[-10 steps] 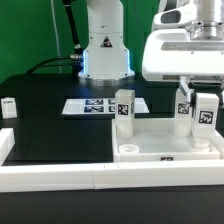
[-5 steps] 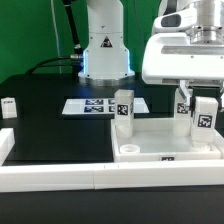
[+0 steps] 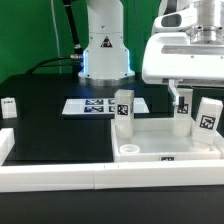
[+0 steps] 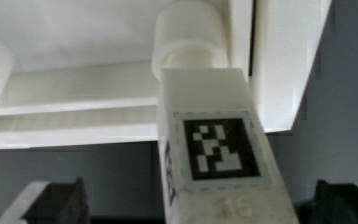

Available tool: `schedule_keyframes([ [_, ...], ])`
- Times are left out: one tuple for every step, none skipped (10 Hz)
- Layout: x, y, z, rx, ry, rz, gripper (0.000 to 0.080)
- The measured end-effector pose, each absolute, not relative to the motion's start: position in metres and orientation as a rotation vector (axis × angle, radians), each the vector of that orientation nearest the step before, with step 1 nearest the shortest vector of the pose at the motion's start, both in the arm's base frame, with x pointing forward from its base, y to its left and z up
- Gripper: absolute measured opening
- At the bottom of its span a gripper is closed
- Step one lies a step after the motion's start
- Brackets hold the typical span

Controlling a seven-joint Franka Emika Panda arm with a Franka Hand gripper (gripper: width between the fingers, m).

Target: Assemble square table

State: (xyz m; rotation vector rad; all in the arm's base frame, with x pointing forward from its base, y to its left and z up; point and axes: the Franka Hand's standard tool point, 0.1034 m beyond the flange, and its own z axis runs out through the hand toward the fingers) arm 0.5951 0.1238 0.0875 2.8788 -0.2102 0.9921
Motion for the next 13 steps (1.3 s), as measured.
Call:
schedule_keyframes([
  [0.595, 0.124, 0.088, 2.879, -0.208, 0.992, 0.0647],
  [0.595, 0.124, 0.088, 2.878, -0.206, 0.992, 0.0647],
  [0.595, 0.124, 0.088, 2.878, -0.204, 0.991, 0.0649],
  [0.595, 0.124, 0.088, 2.878, -0.201, 0.991, 0.0649],
  [0.595, 0.124, 0.088, 2.877, -0.199, 0.991, 0.0649],
  [0.595, 0.124, 0.088, 2.877, -0.195, 0.99, 0.0649],
  [0.596, 0.124, 0.088, 2.877, -0.194, 0.991, 0.0649],
  [0.604, 0.121, 0.096, 2.901, -0.233, 0.965, 0.0649],
  [0.609, 0.119, 0.106, 2.943, -0.287, 0.92, 0.0649],
  [0.612, 0.118, 0.117, 2.994, -0.337, 0.88, 0.0649],
  [0.612, 0.115, 0.122, 3.076, -0.402, 0.723, 0.0649],
  [0.615, 0.114, 0.123, 3.135, -0.441, 0.582, 0.0649],
  [0.618, 0.112, 0.124, 3.174, -0.464, 0.455, 0.0649],
])
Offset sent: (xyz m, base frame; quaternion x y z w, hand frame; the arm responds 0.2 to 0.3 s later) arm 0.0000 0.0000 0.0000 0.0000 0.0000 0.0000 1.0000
